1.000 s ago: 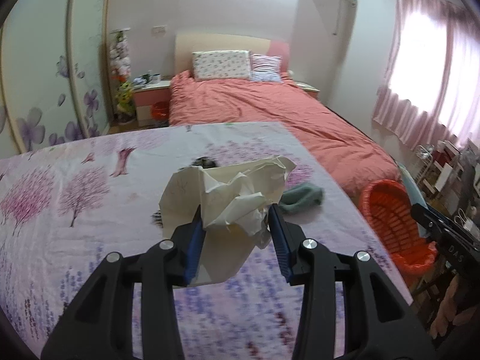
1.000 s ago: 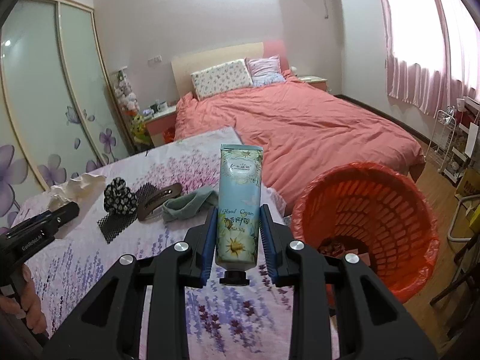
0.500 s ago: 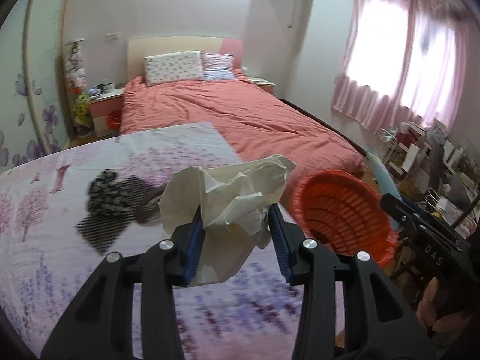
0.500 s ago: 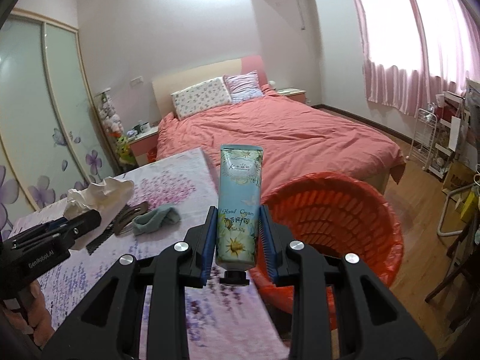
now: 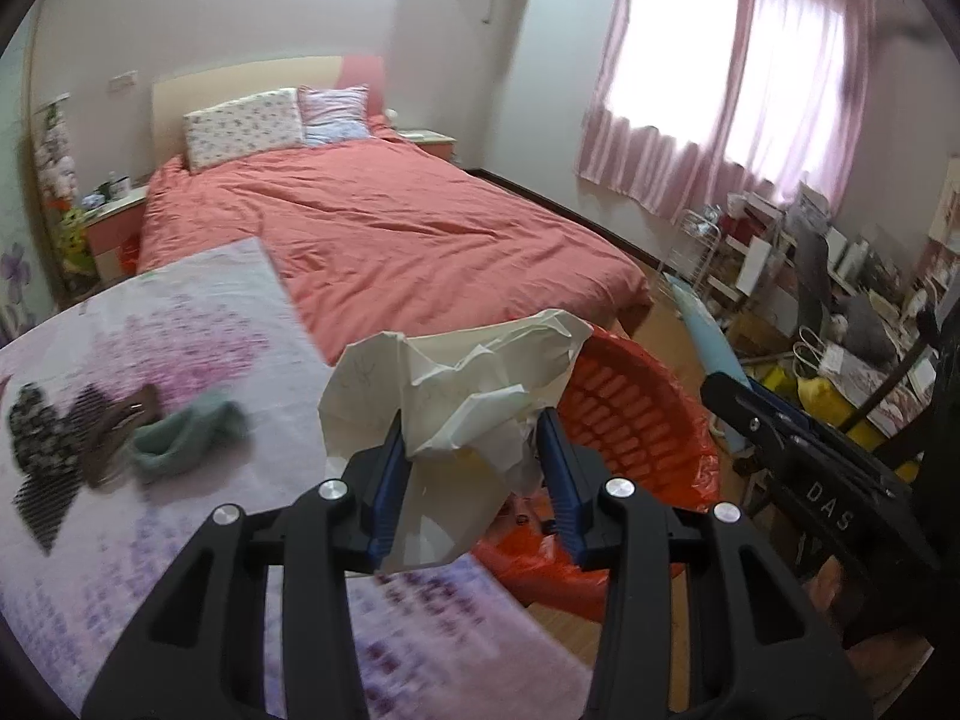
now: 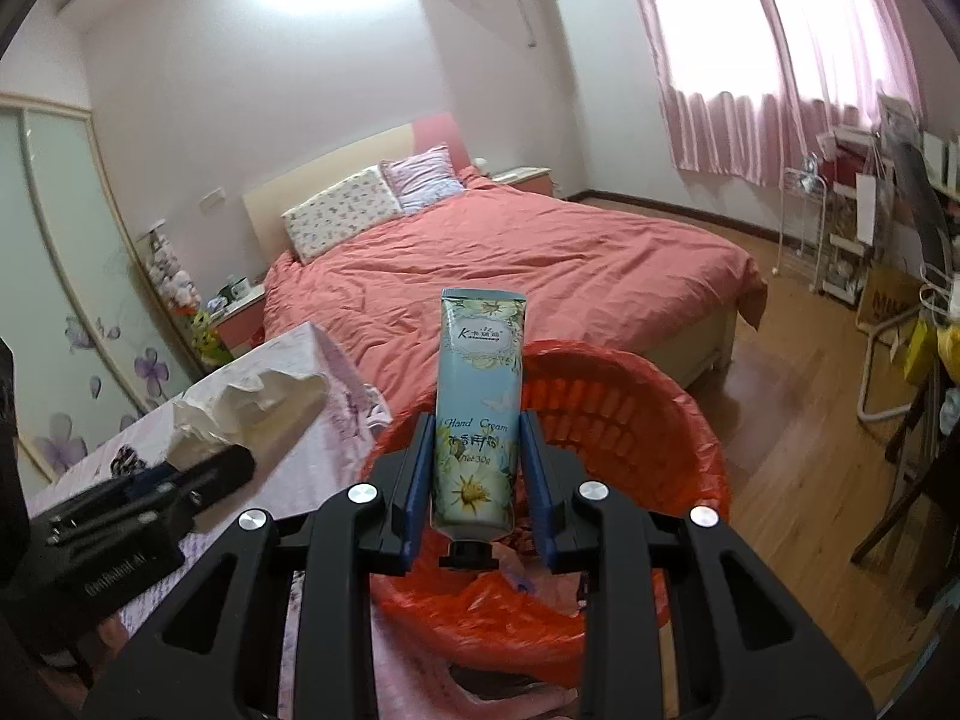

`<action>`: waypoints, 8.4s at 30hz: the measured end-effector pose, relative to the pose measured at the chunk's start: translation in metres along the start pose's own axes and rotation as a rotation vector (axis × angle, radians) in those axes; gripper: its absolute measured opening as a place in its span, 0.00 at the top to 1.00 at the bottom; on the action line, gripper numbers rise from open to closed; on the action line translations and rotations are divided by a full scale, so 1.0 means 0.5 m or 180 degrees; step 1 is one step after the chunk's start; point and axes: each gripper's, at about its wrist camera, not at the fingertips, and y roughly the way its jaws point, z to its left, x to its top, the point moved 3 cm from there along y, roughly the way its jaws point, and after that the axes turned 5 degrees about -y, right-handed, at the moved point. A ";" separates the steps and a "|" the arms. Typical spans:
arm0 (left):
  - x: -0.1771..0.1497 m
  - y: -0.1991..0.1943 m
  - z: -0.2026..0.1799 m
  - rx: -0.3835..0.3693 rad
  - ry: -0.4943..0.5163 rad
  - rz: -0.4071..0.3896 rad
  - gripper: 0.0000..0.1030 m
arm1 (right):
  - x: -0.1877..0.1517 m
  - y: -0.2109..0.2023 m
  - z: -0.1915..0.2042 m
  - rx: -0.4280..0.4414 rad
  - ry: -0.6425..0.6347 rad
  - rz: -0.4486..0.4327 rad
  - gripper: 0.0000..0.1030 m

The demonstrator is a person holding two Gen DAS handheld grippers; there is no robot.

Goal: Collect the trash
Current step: 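Carry tissue and hand cream over the orange basket and open both tools, then grasp the floral scrunchie with the left tool while the right moves back over the bed, then grasp the brown hair clip with the right tool while the left holds the scrunchie, then carry scrunchie and hair clip over the orange basket and open both tools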

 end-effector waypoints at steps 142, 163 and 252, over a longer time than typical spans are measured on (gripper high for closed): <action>-0.211 -0.278 0.848 0.1902 -0.1559 0.0141 0.73 | -0.193 0.227 0.625 0.0900 -0.1422 0.1186 0.89; -0.216 -0.289 0.856 0.1826 -0.1669 0.0080 0.70 | -0.188 0.228 0.593 0.1145 -0.1065 0.1244 0.89; 0.001 0.058 0.082 0.0405 0.0098 0.0086 0.42 | -0.005 0.055 -0.024 0.0172 -0.0191 0.0229 0.62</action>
